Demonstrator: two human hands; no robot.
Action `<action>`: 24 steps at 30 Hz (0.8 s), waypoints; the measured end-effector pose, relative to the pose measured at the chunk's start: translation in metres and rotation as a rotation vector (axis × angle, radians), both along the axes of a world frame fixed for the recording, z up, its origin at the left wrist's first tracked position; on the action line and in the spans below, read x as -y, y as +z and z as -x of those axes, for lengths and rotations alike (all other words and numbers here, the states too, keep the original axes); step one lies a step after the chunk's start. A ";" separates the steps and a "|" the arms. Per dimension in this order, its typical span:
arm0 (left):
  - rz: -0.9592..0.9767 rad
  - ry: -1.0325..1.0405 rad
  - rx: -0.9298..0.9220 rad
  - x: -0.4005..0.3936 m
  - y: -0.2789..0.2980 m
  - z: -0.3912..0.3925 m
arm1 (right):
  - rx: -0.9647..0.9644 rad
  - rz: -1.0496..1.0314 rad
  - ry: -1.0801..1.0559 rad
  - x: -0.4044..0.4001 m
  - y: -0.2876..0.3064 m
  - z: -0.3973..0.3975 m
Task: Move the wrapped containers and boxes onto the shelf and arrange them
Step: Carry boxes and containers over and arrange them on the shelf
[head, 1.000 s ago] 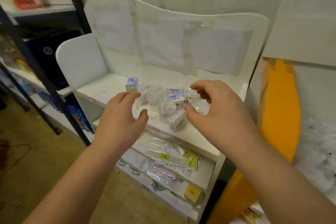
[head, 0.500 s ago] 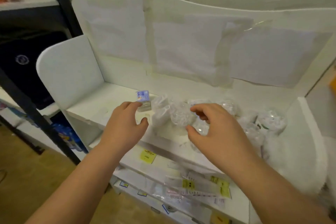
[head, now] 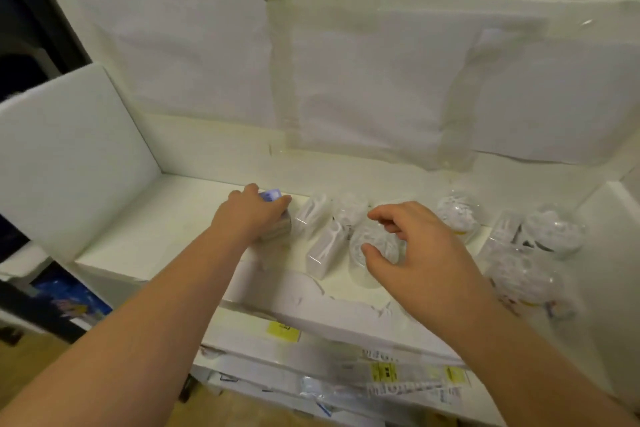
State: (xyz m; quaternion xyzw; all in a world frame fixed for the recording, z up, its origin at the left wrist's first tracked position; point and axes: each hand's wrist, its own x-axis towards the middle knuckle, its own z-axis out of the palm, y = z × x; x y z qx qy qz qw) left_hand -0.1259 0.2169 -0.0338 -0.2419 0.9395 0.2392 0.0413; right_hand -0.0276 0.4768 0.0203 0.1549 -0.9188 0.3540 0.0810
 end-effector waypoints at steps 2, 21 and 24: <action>-0.022 -0.021 0.039 0.003 0.000 0.008 | -0.003 -0.016 -0.003 0.005 -0.003 0.002; -1.256 0.070 -0.277 0.051 0.035 -0.084 | -0.083 -0.828 0.345 0.082 -0.007 0.029; -1.328 0.071 -0.353 0.045 0.044 -0.096 | -0.092 -0.962 0.345 0.095 -0.005 0.027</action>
